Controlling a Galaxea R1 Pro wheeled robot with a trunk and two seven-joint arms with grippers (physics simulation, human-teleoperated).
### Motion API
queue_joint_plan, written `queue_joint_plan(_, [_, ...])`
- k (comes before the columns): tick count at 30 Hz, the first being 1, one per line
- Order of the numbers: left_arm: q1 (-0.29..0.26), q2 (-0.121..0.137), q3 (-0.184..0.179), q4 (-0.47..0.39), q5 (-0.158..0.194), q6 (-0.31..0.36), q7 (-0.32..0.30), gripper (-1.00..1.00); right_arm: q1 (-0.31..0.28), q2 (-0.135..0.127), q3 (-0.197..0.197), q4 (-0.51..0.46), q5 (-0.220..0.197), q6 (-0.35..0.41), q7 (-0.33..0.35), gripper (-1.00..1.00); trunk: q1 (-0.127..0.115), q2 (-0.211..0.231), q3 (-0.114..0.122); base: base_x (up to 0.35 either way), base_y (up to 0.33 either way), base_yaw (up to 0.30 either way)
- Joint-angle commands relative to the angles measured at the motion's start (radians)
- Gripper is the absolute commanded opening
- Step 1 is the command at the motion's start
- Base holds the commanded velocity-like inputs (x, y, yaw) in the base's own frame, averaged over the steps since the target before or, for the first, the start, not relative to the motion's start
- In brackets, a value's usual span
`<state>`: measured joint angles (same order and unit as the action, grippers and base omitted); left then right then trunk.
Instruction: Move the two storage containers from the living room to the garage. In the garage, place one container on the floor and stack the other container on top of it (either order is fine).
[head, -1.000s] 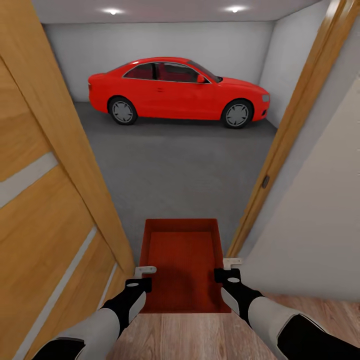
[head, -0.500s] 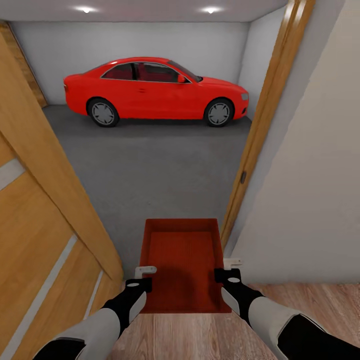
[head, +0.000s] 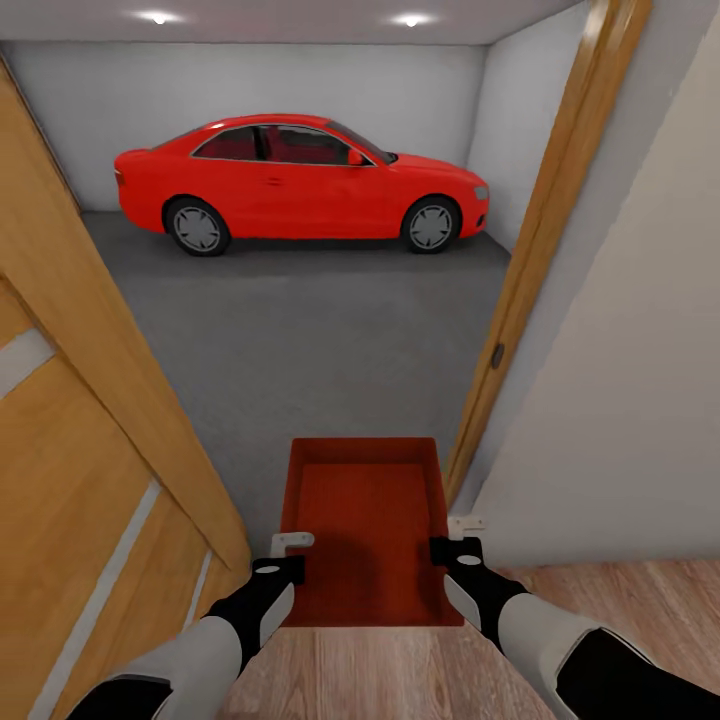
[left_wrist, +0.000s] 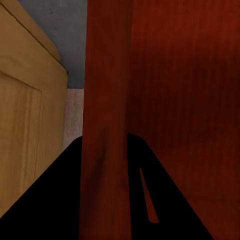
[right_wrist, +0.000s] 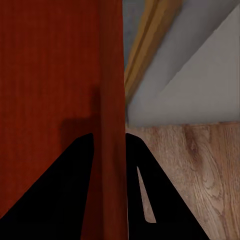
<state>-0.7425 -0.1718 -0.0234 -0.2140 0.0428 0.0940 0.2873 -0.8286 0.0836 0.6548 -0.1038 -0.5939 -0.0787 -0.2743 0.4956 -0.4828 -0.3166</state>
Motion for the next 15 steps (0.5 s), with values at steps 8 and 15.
queue_joint_plan(8, [0.0, 0.008, -0.018, -0.005, -0.021, 0.006, 0.013, -1.0, -0.001, -0.001, -0.007, 0.023, -0.024, -0.007, -0.04, -1.0, 0.001, -0.002, -0.001, 0.039, 0.147, 0.0])
queue_joint_plan(15, [0.0, 0.008, -0.018, -0.005, -0.021, 0.006, 0.013, -1.0, -0.001, -0.001, -0.007, 0.023, -0.024, -0.007, -0.04, -1.0, 0.001, -0.002, -0.001, 0.001, 0.007, 0.0])
